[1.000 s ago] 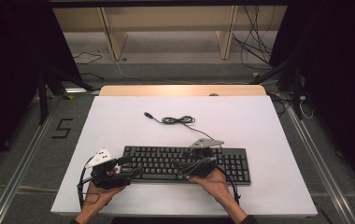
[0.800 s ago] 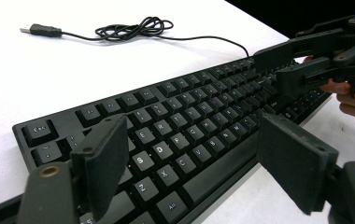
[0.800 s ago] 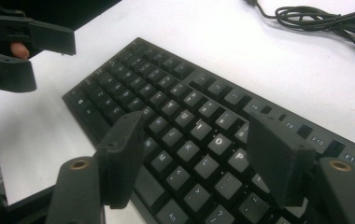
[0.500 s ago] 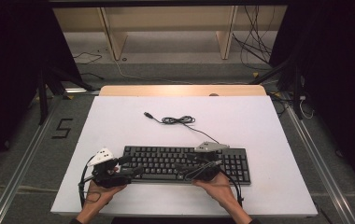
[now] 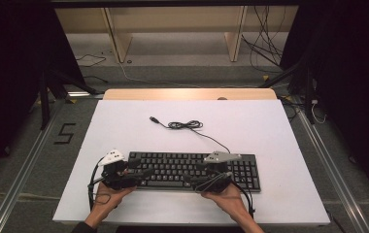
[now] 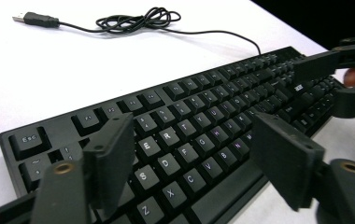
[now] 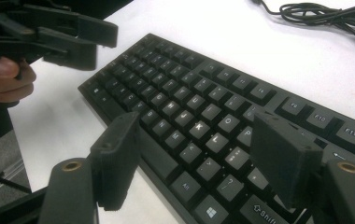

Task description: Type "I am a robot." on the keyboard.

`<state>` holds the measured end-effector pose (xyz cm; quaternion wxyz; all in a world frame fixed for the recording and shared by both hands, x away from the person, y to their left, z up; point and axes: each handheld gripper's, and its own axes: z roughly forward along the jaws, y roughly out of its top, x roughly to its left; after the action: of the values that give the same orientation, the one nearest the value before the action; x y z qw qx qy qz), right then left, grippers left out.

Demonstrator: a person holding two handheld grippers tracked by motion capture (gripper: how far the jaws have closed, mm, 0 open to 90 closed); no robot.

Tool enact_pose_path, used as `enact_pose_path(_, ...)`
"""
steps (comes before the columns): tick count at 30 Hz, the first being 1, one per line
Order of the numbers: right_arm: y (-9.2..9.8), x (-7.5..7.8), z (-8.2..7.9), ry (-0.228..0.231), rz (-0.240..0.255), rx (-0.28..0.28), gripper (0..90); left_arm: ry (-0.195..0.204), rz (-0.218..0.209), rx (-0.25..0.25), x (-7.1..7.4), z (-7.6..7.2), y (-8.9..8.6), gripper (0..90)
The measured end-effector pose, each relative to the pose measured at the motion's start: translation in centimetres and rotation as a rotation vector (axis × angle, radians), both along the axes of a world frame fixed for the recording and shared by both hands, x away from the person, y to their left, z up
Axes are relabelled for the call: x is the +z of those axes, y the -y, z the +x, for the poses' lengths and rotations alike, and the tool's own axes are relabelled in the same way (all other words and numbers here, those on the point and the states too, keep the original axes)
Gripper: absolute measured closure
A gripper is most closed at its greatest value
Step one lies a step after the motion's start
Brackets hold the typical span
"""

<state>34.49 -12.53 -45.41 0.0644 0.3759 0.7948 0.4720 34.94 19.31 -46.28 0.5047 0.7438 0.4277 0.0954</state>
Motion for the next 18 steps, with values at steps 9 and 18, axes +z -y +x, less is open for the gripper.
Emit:
enact_pose_path(9,0.2,0.0,-0.4,0.016,0.001,0.002,33.6,-0.015,0.029,-0.003,0.0,1.3,1.0,42.8)
enact_pose_path(18,0.5,0.3,-0.8,0.039,0.003,-0.003,33.6,-0.034,0.058,-0.018,0.0,2.3,1.9,51.7)
